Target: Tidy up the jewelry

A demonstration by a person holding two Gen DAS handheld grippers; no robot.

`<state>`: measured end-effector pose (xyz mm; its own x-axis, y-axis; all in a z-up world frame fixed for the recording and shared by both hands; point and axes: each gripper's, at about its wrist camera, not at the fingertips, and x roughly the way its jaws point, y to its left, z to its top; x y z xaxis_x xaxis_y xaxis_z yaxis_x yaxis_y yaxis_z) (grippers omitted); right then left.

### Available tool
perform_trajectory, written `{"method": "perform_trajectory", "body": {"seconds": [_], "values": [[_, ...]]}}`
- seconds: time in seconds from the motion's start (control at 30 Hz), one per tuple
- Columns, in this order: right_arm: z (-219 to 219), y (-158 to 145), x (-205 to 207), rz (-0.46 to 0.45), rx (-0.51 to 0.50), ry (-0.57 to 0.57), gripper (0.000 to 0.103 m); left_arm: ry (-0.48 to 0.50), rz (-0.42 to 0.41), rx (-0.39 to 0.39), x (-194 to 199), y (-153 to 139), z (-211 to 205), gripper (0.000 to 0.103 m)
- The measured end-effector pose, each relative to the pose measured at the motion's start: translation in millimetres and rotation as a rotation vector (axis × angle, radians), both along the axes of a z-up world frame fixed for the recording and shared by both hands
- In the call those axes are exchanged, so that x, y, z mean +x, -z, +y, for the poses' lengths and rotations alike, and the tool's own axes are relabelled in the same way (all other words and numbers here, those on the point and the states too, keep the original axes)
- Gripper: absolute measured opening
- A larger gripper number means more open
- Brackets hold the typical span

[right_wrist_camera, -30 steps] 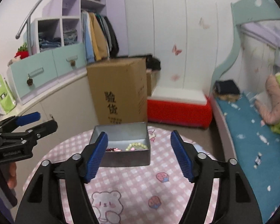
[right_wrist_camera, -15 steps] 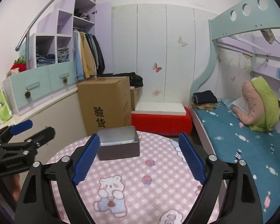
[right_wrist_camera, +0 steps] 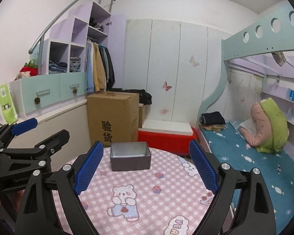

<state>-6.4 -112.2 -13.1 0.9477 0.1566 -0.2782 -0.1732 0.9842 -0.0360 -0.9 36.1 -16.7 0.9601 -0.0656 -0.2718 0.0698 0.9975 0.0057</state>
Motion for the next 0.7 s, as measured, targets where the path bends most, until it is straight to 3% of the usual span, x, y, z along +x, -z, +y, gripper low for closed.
{"method": "perform_trajectory", "body": {"seconds": [0.7], "values": [[-4, -8, -18, -0.045, 0.012, 0.0, 0.089, -0.036, -0.1, 0.022, -21, -12, -7, 0.096]]}}
